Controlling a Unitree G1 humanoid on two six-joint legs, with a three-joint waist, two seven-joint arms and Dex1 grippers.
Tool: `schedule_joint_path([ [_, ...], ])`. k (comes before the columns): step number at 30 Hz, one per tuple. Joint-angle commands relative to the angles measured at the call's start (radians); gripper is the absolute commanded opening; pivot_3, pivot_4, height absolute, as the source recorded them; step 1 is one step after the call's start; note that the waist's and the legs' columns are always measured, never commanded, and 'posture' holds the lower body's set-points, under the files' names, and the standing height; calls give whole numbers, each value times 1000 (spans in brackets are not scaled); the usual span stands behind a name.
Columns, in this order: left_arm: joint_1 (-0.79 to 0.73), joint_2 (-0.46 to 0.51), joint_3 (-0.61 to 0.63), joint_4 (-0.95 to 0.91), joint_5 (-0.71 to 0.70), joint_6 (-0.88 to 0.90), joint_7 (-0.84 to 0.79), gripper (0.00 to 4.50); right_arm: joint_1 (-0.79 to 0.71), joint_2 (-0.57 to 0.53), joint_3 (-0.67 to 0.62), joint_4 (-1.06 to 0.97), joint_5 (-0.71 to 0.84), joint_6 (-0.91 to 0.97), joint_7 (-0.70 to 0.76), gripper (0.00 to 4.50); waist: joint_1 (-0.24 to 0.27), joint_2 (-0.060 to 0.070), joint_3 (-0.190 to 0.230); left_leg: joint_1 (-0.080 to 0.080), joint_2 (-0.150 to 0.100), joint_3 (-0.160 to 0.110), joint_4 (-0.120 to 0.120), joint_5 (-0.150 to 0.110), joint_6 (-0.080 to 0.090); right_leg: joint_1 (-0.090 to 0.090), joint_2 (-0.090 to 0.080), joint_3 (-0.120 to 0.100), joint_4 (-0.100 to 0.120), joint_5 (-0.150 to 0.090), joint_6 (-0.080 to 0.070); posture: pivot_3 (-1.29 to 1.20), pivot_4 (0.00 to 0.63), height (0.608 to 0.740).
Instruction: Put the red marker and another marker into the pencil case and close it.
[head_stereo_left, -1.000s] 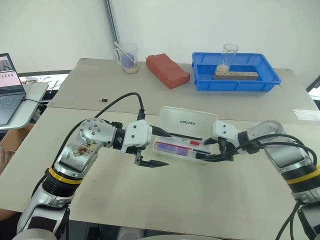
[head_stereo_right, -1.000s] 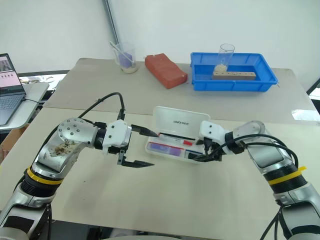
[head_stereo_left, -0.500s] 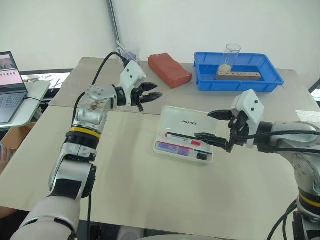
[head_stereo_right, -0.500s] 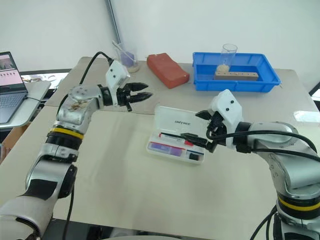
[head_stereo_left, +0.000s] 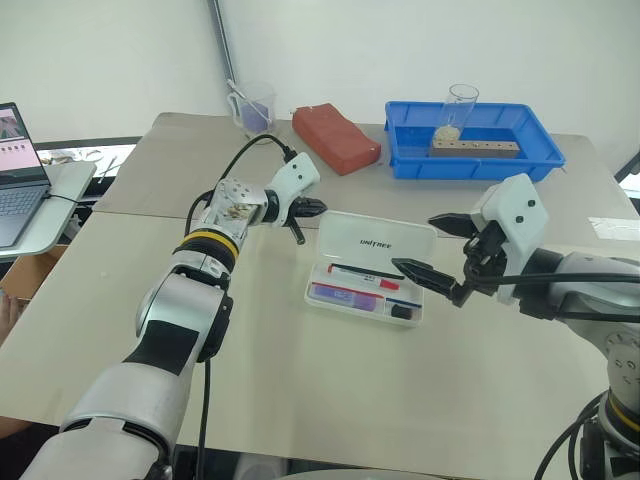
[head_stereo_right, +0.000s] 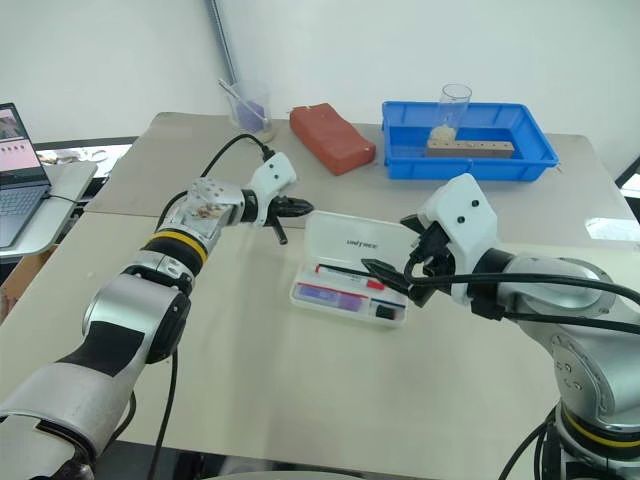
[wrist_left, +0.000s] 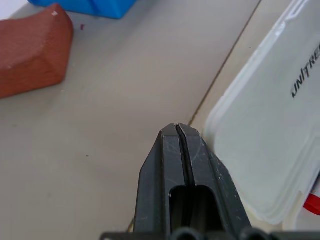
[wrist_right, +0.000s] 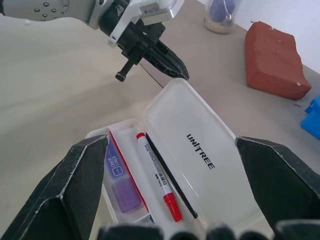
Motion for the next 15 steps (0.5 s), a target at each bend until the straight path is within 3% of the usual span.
schedule_joint_path([
  [1, -47, 2, 24, 6, -1, -6, -67, 47, 9, -8, -51, -30, 24, -2, -25, 4500, 0, 0, 0, 0, 0, 0, 0, 0, 0, 0, 0, 0, 1, 0, 0, 0, 150, 740],
  [11, -3, 36, 24, -89, -15, -17, -332, 47, 18, -56, -50, 21, 44, -61, -5, 4500, -7, 0, 0, 0, 0, 0, 0, 0, 0, -1, 0, 0, 2, 0, -1, 0, 150, 740],
  [15, 62, 49, 17, -226, -42, 11, -448, 47, 19, -86, -37, 58, 45, -98, 22, 4500, -12, 0, 0, 1, 0, -1, 0, 0, 0, 0, 1, 0, 3, -1, -1, 0, 150, 740],
])
